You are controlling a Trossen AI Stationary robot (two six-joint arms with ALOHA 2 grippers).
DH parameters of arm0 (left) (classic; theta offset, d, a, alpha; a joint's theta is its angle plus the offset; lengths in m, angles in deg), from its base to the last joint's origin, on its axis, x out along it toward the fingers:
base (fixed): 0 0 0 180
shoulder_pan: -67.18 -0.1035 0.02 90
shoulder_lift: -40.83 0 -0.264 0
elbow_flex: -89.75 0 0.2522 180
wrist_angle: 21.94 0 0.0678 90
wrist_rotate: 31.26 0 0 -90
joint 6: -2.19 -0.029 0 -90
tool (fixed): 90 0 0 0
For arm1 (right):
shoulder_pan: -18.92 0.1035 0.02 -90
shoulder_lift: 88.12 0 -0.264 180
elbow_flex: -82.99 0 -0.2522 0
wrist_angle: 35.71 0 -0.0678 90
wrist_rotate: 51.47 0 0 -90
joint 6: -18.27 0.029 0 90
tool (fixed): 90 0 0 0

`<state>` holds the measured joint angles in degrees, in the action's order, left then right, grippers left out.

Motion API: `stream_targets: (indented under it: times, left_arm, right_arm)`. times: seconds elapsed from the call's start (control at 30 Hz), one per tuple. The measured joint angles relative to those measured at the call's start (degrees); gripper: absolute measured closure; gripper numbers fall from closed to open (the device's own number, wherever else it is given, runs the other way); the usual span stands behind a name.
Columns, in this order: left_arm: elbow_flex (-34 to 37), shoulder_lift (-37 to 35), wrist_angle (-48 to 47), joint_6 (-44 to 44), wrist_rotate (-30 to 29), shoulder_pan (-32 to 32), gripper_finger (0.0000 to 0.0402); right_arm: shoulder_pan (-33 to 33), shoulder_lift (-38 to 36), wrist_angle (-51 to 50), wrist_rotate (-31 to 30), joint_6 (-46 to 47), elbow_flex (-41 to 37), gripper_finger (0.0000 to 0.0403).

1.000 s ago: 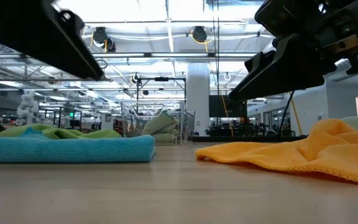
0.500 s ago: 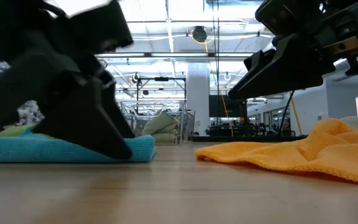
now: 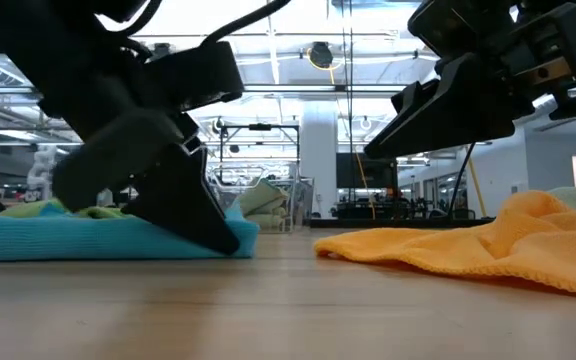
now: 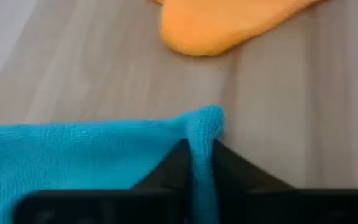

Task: Fold microfiber towels
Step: Fold the blue towel

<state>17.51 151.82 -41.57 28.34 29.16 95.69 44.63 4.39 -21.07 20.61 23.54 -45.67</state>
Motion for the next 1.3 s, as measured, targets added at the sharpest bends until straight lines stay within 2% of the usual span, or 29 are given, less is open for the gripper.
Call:
stream_targets:
  times: [0.07,0.23,0.3,0.47,0.6,0.67,0.97,1.1,1.3]
  left_arm:
    - [-0.01,-0.28,1.54,-0.62,1.04,0.32,0.0388]
    - [-0.01,-1.84,4.95,-0.52,0.05,3.20,0.0388]
    - [0.00,-2.50,4.89,-0.60,-2.17,4.99,0.0394]
    - [0.00,-4.18,4.92,-0.79,-8.58,9.30,0.0389]
    - [0.00,-4.91,4.38,-0.89,-9.76,11.56,0.0396]
    - [0.00,-4.93,4.38,-0.89,-9.92,12.46,0.0393]
    - [0.00,-4.93,2.78,-0.42,-12.05,14.88,0.0393]
    - [0.00,-4.93,2.60,-0.23,-12.03,15.17,0.0389]
    - [0.00,-4.93,1.63,0.45,-10.83,15.60,0.0388]
  right_arm:
    - [0.01,0.00,-0.03,0.00,0.00,0.00,0.0291]
    - [0.02,0.00,-0.44,0.33,-1.27,0.00,0.0290]
    - [0.02,0.55,0.50,1.81,-1.76,0.02,0.0281]
    - [0.57,5.35,8.12,3.06,-4.69,0.02,0.0230]
    - [0.63,10.59,16.65,2.91,-7.94,0.89,0.0189]
    - [0.45,13.25,17.55,2.87,-9.53,3.20,0.0175]
    - [-1.54,25.57,6.41,0.94,-22.43,22.22,0.0125]
    - [-2.77,27.82,3.62,4.65,-24.73,25.30,0.0113]
    - [-2.27,28.87,3.74,-0.18,-32.19,25.46,0.0112]
